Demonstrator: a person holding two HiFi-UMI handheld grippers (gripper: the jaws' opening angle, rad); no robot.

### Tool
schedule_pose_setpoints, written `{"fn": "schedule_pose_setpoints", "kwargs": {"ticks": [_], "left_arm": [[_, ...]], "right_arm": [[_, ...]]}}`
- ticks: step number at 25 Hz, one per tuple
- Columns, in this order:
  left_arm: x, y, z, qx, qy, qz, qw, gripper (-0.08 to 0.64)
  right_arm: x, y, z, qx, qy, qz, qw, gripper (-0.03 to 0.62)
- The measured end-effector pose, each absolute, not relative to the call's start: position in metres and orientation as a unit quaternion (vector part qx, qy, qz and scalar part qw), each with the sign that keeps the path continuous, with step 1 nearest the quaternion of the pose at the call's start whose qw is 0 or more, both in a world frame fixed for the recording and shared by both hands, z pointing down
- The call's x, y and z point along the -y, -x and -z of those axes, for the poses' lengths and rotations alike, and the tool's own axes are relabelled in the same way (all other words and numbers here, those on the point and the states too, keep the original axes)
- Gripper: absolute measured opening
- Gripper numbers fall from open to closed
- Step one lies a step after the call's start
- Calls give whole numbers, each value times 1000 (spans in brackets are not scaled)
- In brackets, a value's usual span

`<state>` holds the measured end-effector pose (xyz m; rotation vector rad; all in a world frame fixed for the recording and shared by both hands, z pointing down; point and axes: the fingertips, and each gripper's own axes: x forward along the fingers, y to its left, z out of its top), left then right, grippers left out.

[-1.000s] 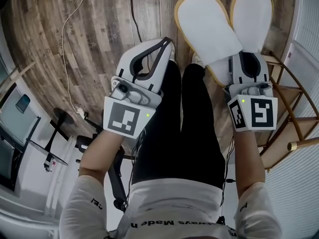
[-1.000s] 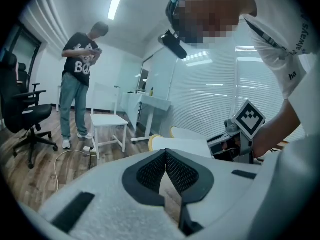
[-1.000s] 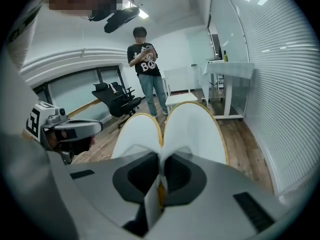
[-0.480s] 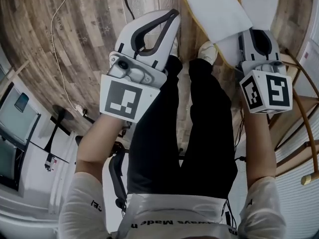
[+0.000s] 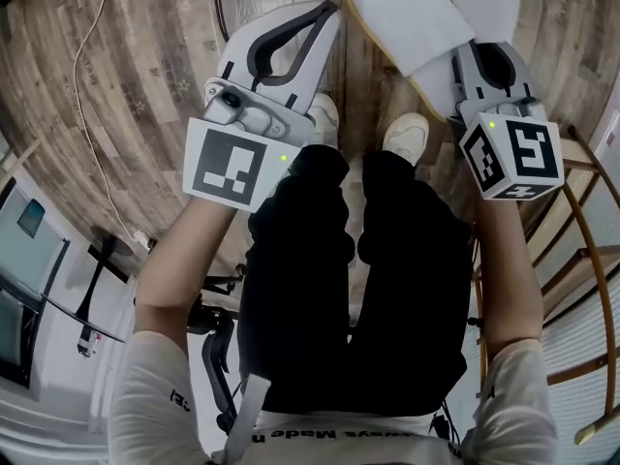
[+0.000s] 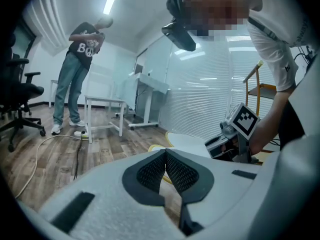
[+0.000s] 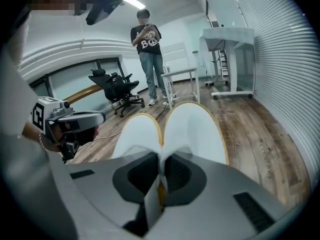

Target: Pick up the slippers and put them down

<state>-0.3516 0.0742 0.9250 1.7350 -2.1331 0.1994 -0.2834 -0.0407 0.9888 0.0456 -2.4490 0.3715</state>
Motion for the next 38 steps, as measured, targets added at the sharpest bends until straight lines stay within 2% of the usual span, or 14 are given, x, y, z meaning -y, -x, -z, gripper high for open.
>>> {"fn": "schedule_pose_setpoints", "kwargs": {"ticks": [10,19,29,36,38], "left_arm": [[-54,358,-1048,760,-619,-58,192,11],[-56,352,-1148,752,-624,-73,198,11],[-60,355,-1195,754,-618,-82,208,11],[-62,346,-1204,747,-622,-80,219,11],[-62,344,-1204,745,-624,-79,222,11]], "right_arm": [[44,295,-1119,932,17,-128,337,23],[38,301,-1203,930,28,-117,348,25],[34,307,-1268,912,21,-131,388,25],[32,305,-1271,907,19,-136,398,29],[31,303,-1271,904,20,-139,404,92]]}}
